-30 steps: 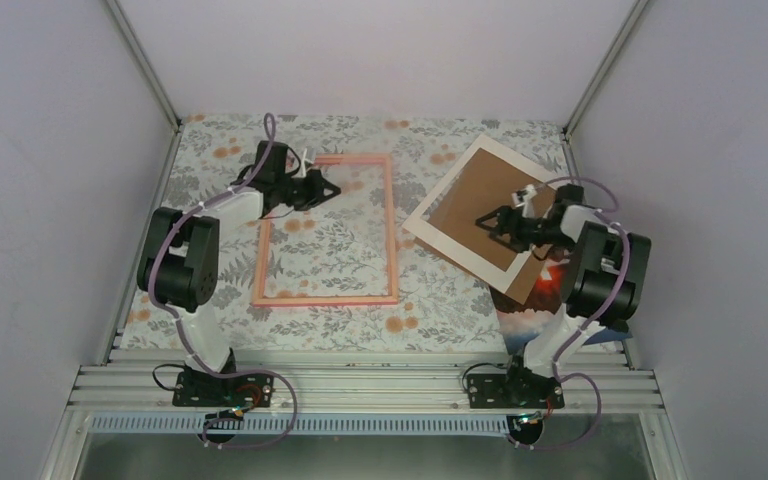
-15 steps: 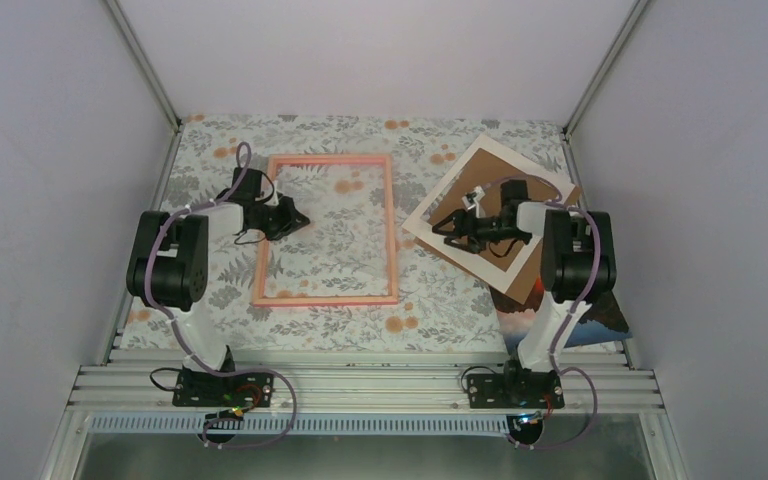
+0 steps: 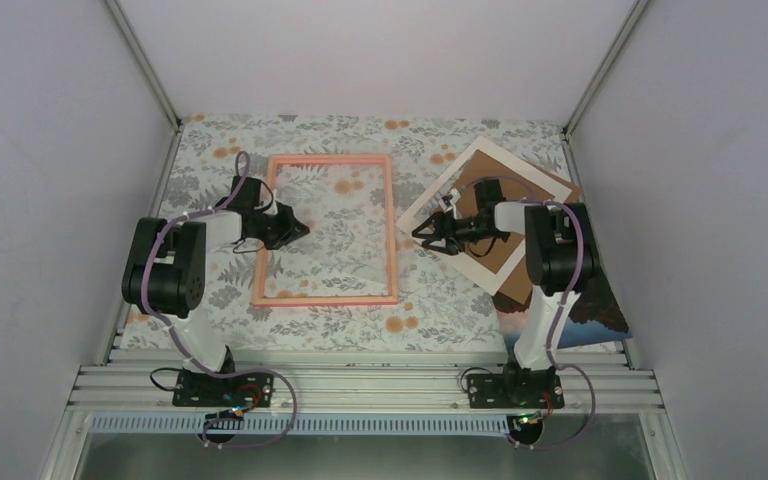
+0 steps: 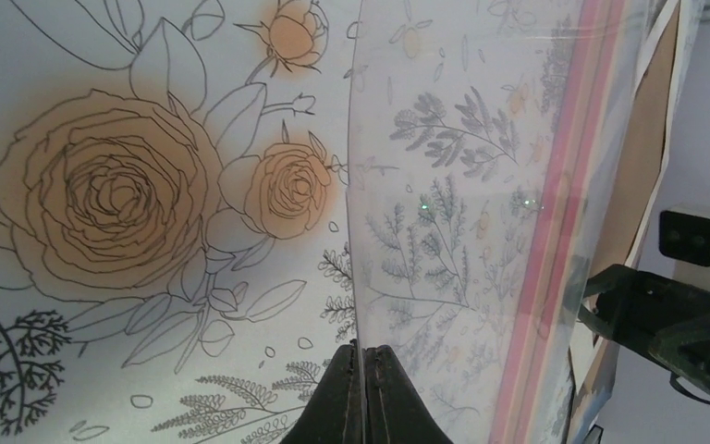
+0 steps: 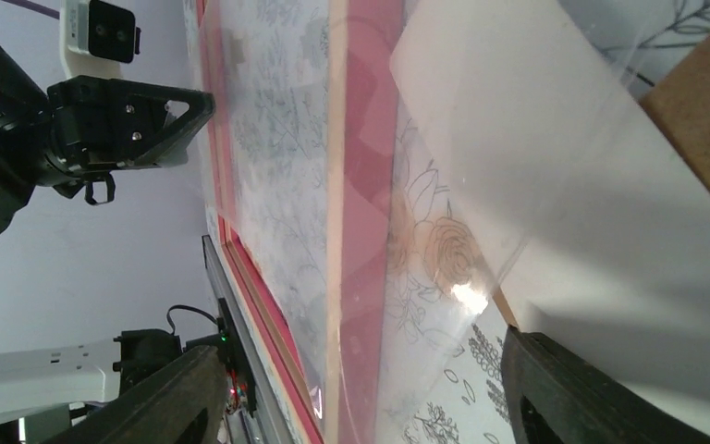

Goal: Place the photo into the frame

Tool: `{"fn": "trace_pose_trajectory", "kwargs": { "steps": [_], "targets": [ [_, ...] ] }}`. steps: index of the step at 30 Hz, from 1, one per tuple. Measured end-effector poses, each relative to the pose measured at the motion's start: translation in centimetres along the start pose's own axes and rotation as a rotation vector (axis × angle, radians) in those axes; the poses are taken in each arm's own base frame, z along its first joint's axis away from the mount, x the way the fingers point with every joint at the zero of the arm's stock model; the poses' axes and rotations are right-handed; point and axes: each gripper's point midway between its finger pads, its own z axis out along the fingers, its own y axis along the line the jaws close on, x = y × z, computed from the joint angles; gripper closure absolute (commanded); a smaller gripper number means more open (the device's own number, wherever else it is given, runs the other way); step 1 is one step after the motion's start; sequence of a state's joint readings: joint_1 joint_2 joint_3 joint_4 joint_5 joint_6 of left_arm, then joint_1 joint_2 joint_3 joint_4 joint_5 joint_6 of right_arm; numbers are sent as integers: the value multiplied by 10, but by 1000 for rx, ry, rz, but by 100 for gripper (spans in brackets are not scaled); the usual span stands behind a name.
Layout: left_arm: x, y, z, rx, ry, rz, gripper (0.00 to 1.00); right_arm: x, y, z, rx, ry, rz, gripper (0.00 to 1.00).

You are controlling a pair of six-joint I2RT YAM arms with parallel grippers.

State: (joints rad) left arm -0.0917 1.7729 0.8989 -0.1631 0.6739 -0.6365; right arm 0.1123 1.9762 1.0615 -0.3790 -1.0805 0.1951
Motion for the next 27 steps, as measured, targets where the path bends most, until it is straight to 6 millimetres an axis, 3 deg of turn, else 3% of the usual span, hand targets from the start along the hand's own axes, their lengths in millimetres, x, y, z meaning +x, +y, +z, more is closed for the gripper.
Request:
{"fn": "trace_pose_trajectory", "kwargs": {
  "steps": [8,15,17,19,23,25,27],
  "targets": [
    [11,-1,-3,23,15,3,98,-21,-1,13,-4,-2,19,56],
    [14,-6,-5,37,20,55,97,-36,9,11,-19,-26,-13,78],
    [17,-10,-5,41,24,83,93,-38,11,11,-25,-30,-19,90],
    [21,-15,-5,46,36,120,81,-39,11,12,-29,-32,-23,96],
    [30,-30,-7,60,65,204,40,-38,9,17,-35,-17,-34,96],
    [30,-37,-11,65,67,249,29,-38,6,20,-35,-6,-42,96],
    [28,-42,-15,65,63,294,24,-36,4,22,-35,5,-49,96]
  ]
}}
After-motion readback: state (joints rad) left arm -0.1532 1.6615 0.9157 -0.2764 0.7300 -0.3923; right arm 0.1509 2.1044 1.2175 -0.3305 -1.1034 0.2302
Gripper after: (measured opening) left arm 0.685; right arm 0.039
